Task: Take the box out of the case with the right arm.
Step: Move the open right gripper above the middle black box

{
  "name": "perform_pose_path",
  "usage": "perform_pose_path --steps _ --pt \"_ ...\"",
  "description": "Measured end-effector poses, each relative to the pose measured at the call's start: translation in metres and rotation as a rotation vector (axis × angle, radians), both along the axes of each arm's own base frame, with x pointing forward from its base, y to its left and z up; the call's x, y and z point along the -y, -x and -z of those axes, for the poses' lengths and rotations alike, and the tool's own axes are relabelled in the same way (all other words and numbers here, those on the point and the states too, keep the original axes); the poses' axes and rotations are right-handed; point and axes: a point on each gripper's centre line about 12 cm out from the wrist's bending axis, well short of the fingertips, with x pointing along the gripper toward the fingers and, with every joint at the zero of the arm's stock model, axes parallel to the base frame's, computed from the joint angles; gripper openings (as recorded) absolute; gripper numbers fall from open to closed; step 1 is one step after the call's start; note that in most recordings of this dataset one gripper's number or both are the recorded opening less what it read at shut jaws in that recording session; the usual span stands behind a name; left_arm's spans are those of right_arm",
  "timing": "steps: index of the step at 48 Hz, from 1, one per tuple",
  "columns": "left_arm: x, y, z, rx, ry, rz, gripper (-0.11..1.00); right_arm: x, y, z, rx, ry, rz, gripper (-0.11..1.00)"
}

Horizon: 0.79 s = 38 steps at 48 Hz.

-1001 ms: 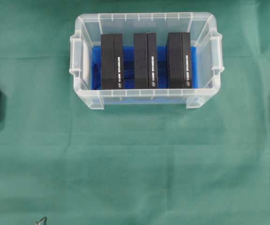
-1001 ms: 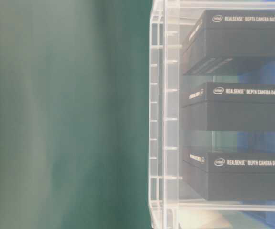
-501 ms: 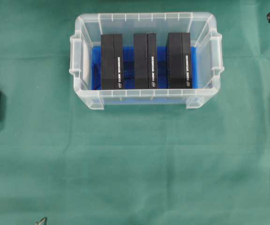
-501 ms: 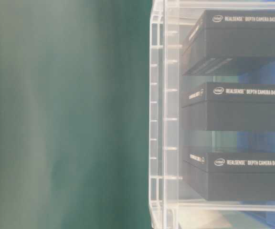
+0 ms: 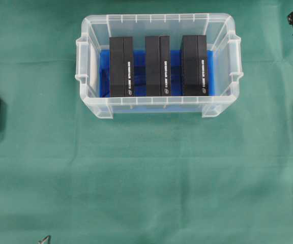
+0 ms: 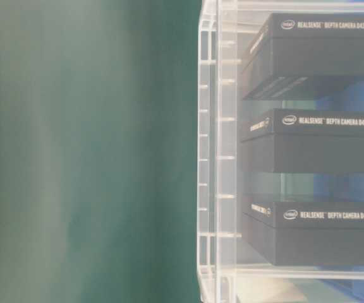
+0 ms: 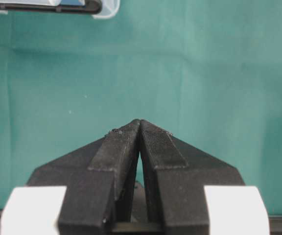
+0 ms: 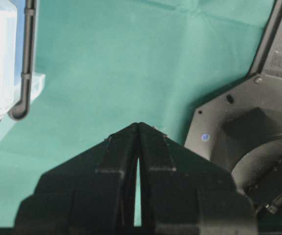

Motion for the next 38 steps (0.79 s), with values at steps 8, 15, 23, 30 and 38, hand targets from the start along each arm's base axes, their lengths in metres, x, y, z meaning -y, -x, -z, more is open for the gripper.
perform_pose_path --steps 8,15,23,30,38 --pt "0.0 -0.0004 0.0003 -0.002 0.0 0.0 0.0 0.0001 0.0004 -0.0003 0.001 0.001 0.002 0.0" --pt "0.0 0.0 0.0 0.0 0.001 -0.001 0.0 -0.0002 0.0001 -0.0003 0.005 -0.001 0.007 0.14" --pt "-0.0001 0.0 0.0 0.0 0.001 -0.001 0.0 0.0003 0.0001 0.0 0.005 -0.004 0.032 0.64" --pt "0.0 0.0 0.0 0.0 0.0 0.0 0.0 0.0003 0.0005 -0.0003 0.008 -0.003 0.045 0.94" --pt "0.0 0.0 0.0005 -0.002 0.0 0.0 0.0 0.0004 0.0002 0.0 0.008 -0.005 0.053 0.93"
